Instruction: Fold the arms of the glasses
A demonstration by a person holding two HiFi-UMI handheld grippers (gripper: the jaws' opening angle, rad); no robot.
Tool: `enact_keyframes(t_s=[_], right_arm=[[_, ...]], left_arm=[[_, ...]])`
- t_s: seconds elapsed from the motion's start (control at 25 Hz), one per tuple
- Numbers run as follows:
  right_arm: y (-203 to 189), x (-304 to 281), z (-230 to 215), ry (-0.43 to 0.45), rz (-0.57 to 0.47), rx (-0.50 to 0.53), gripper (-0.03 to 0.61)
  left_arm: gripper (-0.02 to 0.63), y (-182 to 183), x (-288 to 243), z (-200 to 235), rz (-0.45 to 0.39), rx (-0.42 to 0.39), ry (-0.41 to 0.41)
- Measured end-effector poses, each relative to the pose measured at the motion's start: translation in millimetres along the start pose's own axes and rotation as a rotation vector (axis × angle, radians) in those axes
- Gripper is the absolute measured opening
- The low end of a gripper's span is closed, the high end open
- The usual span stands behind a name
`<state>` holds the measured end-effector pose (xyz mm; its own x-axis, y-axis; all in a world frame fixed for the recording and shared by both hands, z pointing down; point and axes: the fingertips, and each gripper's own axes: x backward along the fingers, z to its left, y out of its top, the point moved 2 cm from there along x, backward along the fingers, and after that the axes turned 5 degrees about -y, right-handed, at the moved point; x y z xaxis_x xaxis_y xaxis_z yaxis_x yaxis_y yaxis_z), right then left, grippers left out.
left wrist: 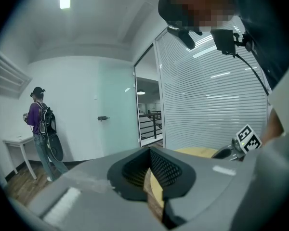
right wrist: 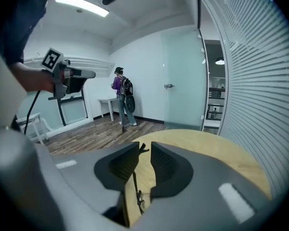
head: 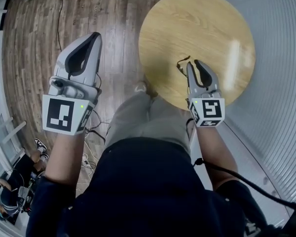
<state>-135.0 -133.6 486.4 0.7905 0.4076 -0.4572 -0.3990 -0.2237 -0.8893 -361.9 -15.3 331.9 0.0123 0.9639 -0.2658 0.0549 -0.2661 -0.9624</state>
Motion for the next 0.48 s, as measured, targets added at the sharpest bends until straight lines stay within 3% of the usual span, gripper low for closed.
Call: enact_keyframes(t_s=[0.24,0.48], right_arm=[[12.9,-23.7,1.6,0.071,0.002,0.001,0.084],[20.0,-13.2,-1.7,0.08,0.019,0.002,0.084]], left_arm=[[0.003,9.6,-11.8,-0.9,-0.018,-0.005,-0.002],[0.003,20.8,0.5,-5.4,-0.001,-0.009,0.011]])
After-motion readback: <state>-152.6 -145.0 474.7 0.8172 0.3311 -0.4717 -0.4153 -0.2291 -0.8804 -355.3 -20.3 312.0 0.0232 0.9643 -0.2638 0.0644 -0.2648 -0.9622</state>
